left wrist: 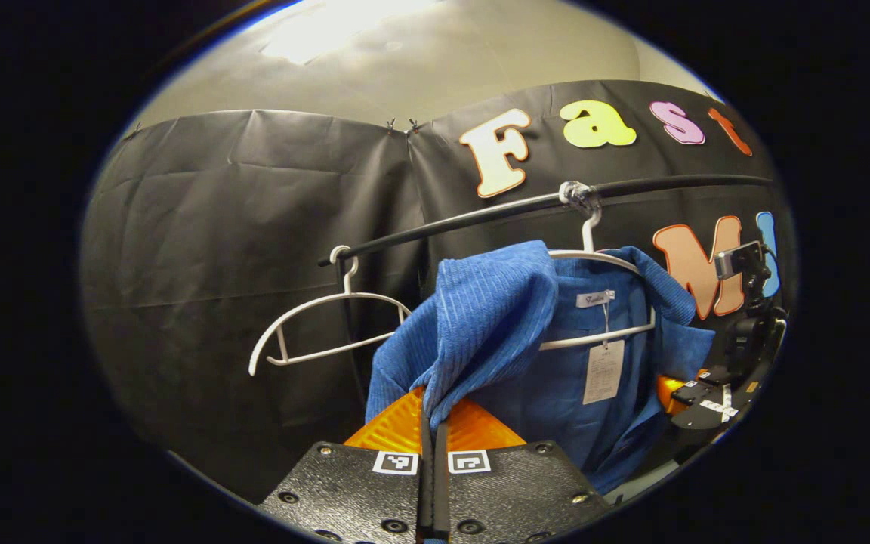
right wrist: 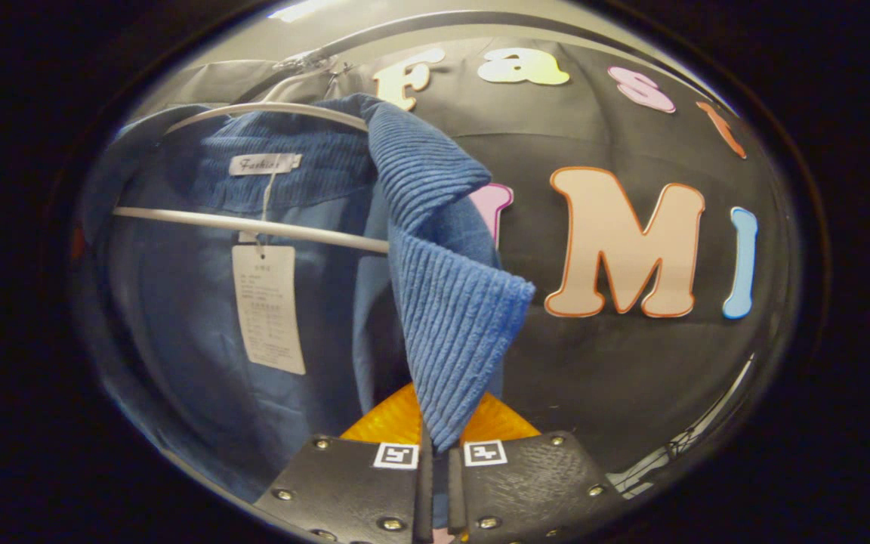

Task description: Grasp the clothes on the hanger with both hands and then place them into the laundry hamper below.

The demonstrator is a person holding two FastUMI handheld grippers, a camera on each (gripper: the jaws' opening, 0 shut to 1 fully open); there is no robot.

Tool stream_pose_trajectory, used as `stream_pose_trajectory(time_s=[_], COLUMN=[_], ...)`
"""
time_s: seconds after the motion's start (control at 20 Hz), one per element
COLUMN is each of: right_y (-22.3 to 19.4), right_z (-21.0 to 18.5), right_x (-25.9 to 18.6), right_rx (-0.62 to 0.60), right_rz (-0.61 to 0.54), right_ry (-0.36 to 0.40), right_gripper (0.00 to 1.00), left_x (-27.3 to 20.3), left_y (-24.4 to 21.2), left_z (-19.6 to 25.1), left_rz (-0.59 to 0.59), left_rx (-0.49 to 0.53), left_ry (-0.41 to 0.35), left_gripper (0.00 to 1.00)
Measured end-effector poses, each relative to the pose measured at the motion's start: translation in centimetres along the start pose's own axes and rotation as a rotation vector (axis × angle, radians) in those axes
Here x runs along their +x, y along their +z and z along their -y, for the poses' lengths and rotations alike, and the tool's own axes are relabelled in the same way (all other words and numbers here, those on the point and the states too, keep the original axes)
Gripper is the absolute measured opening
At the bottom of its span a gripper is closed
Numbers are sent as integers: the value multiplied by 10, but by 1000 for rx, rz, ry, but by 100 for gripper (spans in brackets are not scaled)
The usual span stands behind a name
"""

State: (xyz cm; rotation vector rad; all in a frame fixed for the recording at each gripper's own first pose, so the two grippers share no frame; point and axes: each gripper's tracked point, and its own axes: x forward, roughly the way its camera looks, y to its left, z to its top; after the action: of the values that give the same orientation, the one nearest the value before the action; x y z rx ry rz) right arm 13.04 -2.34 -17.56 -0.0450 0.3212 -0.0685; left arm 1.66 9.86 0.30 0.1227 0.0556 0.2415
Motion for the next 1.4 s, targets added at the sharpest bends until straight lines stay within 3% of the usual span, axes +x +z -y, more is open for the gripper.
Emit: stream_pose_trajectory(time_s=[0.3, 0.35, 0.4, 0.65, 1.4], right_y=[33, 39, 47, 69, 91], right_z=[36, 42, 49, 77, 95], right_x=[3, 5, 7, 23, 55], right_rx=[-61, -61, -59, -7, 90], right_rz=[72, 88, 105, 146, 202], right_ry=[-103, -117, -130, -169, -195], right_gripper=[8, 3, 8, 7, 8], left_x=[-1, -1, -1, 0, 45], left_y=[26, 29, 34, 57, 71], left_z=[-29, -33, -36, -58, -105], left_rz=[50, 60, 68, 113, 149], left_rx=[16, 15, 13, 10, 47], left_ry=[78, 86, 91, 135, 186], left_gripper=[0, 0, 0, 0, 2])
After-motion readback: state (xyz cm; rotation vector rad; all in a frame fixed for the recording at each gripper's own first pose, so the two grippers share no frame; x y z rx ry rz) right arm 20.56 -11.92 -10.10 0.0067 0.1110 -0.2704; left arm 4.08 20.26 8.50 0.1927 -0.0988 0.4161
